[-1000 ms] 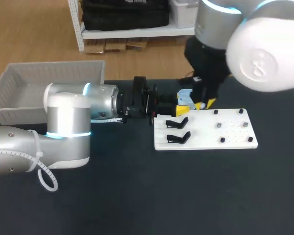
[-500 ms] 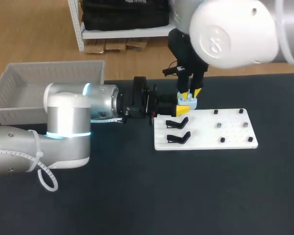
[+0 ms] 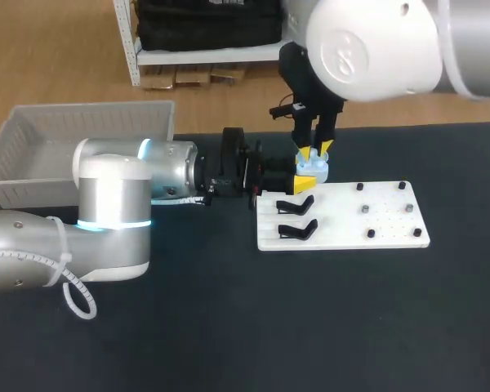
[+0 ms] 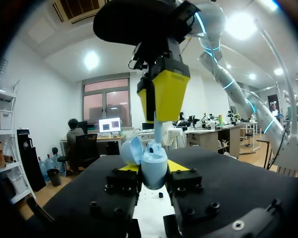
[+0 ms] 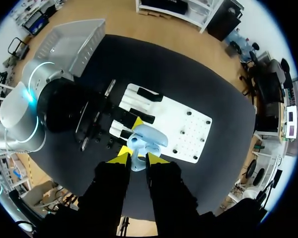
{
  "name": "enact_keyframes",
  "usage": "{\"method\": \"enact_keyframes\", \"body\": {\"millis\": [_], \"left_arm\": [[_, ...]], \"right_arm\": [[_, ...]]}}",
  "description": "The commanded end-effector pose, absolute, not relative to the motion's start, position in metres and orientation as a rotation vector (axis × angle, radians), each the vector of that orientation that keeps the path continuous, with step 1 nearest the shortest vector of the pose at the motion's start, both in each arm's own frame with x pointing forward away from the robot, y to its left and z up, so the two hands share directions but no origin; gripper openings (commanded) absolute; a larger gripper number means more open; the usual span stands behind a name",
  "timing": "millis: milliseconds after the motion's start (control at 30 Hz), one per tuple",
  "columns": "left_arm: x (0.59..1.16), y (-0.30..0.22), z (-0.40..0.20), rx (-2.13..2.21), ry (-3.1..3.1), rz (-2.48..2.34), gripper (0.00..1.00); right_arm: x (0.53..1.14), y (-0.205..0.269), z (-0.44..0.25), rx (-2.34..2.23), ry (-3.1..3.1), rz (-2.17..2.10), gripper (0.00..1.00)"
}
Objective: Pick up each earbud case from the left stands, insert the matching earbuds, close the lid, and place the case in the box.
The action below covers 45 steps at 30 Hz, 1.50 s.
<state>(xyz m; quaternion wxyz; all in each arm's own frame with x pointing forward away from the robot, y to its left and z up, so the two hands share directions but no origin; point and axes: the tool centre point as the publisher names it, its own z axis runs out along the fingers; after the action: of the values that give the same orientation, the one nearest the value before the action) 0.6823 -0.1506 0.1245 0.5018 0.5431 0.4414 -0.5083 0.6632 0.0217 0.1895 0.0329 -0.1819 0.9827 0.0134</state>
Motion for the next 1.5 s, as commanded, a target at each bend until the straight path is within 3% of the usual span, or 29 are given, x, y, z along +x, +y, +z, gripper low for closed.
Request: {"method": "enact_keyframes", "body": {"millis": [33,1500], "left_arm": [[0.682,-0.151,0.123,1.309,1.063,-1.225,0.00],[0.682,-0.151,0.123,1.309,1.063,-1.225,0.00]], "right_arm": [[0.662,0.023,0.188,-0.565,3.012,0.039,0.00],[0.672,0.025,0.175,-0.552,2.983,0.025,0.00]]}}
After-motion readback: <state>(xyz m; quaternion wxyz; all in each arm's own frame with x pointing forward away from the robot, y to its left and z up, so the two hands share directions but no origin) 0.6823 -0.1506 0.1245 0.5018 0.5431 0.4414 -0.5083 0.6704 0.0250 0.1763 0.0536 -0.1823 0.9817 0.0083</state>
